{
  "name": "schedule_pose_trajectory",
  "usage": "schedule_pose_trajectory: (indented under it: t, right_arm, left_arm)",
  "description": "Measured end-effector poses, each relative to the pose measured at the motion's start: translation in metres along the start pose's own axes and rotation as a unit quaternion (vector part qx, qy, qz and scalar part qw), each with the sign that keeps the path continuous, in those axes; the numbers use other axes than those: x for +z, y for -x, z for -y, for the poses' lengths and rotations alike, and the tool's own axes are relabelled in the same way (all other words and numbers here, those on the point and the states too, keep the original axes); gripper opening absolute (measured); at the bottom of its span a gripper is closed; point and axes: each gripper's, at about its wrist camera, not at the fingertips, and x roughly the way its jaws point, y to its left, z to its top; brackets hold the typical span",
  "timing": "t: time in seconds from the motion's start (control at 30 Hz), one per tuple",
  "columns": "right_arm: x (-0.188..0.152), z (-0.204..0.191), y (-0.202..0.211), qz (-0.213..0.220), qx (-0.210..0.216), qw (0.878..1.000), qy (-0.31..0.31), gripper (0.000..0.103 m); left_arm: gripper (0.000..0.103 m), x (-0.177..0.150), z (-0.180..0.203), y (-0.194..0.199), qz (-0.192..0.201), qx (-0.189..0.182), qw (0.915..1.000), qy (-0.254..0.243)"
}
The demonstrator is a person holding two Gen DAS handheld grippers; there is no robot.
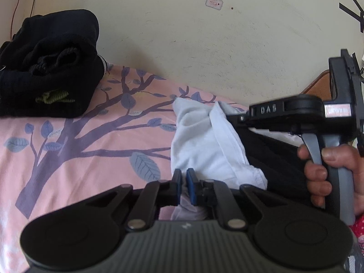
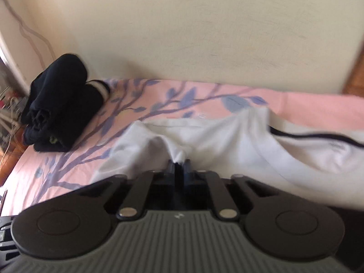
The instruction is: Fold small clothes
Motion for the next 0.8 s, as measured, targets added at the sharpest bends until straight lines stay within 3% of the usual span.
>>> schedule_pose_trajectory:
  t: [0.07, 0.13, 0.2, 0.23, 0.27, 0.3, 0.43, 0.57, 0.63, 0.67, 0.73, 0.8]
  right_arm:
    - [0.012, -0.001, -0.001, 0.027, 0.015, 0.999, -0.011, 0.01]
    - [0.014, 0.0, -0.014, 0.004, -0.007, 1.0, 0.001, 0.011]
    - [0.006, 0.004, -0.02, -0.029, -0.03, 0.999, 0.021, 0.023]
    - [0.002, 0.007, -0.009, -0.021, -0.026, 0.999, 0.019, 0.025]
    - [0.001, 0.011, 0.004, -0.014, -0.022, 1.0, 0.01, 0.038]
    - [-0.003, 0.016, 0.026, 0.007, -0.014, 1.0, 0.001, 0.044]
    - [-0.035, 0.046, 0.11, 0.051, -0.03, 0.998, -0.026, 0.046]
    - [-0.087, 0.099, 0.171, 0.037, -0.128, 0.988, -0.072, 0.046]
    - [-0.108, 0.13, 0.202, 0.05, -0.154, 0.981, -0.11, 0.023]
    - [-0.114, 0.139, 0.218, 0.053, -0.175, 0.973, -0.138, 0.017]
    - [-0.124, 0.136, 0.253, 0.087, -0.182, 0.965, -0.168, 0.019]
    - [-0.137, 0.117, 0.284, 0.121, -0.17, 0.966, -0.155, 0.039]
  left_arm:
    - [0.007, 0.0, -0.001, -0.001, 0.001, 0.006, 1.0, 0.006]
    - [0.007, 0.0, -0.001, -0.002, 0.001, 0.01, 0.9999, 0.003]
    - [0.007, 0.0, 0.0, -0.001, 0.003, 0.012, 0.9999, 0.0]
    - [0.008, 0.0, -0.001, 0.0, 0.003, 0.011, 0.9999, 0.002]
    - [0.009, 0.0, -0.002, 0.0, 0.003, 0.009, 0.9999, 0.005]
    - [0.011, 0.0, -0.005, 0.001, 0.004, 0.007, 0.9999, 0.01]
    - [0.011, 0.002, -0.017, 0.004, 0.004, 0.0, 0.9993, 0.036]
    - [0.009, 0.005, -0.021, 0.003, 0.0, 0.04, 0.999, 0.019]
    - [0.009, 0.007, -0.024, 0.011, -0.007, 0.046, 0.9987, 0.02]
    - [0.009, 0.007, -0.029, 0.022, -0.006, 0.028, 0.9991, 0.03]
    - [0.011, 0.006, -0.036, 0.05, 0.01, 0.007, 0.9995, 0.028]
    - [0.011, 0.001, -0.042, 0.082, 0.023, -0.006, 0.9997, 0.006]
